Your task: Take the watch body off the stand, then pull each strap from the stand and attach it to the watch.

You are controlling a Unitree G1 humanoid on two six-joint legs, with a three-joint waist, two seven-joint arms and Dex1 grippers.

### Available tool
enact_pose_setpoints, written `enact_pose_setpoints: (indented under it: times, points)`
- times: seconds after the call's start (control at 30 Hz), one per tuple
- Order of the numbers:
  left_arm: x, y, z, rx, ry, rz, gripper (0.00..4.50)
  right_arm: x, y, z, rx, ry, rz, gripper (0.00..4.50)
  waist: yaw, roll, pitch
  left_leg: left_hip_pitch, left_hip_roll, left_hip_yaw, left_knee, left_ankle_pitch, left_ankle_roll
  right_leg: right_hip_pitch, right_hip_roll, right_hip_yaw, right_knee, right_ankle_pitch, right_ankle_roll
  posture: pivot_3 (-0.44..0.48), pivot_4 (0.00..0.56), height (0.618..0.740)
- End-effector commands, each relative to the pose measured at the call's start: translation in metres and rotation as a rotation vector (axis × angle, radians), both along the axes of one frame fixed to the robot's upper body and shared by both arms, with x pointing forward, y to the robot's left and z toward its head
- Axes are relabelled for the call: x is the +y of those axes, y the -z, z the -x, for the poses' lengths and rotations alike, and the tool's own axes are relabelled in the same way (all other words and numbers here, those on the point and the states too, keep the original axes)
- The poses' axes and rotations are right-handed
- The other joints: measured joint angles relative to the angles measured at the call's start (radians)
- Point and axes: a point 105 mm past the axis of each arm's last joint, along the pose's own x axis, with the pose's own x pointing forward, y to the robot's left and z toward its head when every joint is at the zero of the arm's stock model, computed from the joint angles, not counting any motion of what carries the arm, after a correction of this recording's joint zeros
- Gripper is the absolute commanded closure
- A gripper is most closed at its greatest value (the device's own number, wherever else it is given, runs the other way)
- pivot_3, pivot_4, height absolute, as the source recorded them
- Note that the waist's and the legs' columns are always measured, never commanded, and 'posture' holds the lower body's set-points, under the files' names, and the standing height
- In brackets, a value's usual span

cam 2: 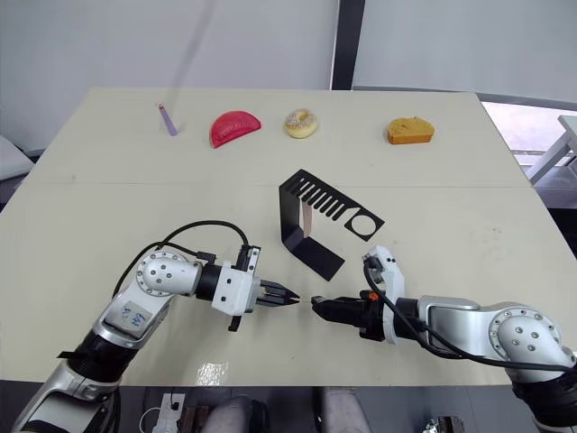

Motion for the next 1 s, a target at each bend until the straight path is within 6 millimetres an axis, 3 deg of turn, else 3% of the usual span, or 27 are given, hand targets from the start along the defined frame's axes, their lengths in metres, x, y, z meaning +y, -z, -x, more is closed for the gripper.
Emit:
enact_pose_setpoints:
  times: [0.03,0.63,1.0]
  points:
    - [-0.004,-0.006,0.001,-0.029,0.012,0.017,4.5,0.004,-0.013,0.003,-0.042,-0.032,-0.028,2.9,0.0,0.0,0.0,0.0,0.0,0.0,0.0,0.0,0.0,0.0,0.0,0.0,0.0,0.0,0.0,0.0,0.15,0.737]
    - [0.0,-0.005,-0.003,-0.028,0.003,0.005,4.5,0.002,-0.016,0.004,-0.044,-0.029,-0.029,2.9,0.002,0.0,0.0,0.0,0.0,0.0,0.0,0.0,0.0,0.0,0.0,0.0,0.0,0.0,0.0,0.0,0.15,0.737]
    - [-0.01,-0.009,0.0,-0.032,0.019,0.028,4.5,0.003,-0.017,0.004,-0.046,-0.031,-0.031,2.9,0.01,0.0,0.0,0.0,0.0,0.0,0.001,0.0,0.0,0.0,0.0,0.0,0.0,0.0,0.0,0.0,0.15,0.737]
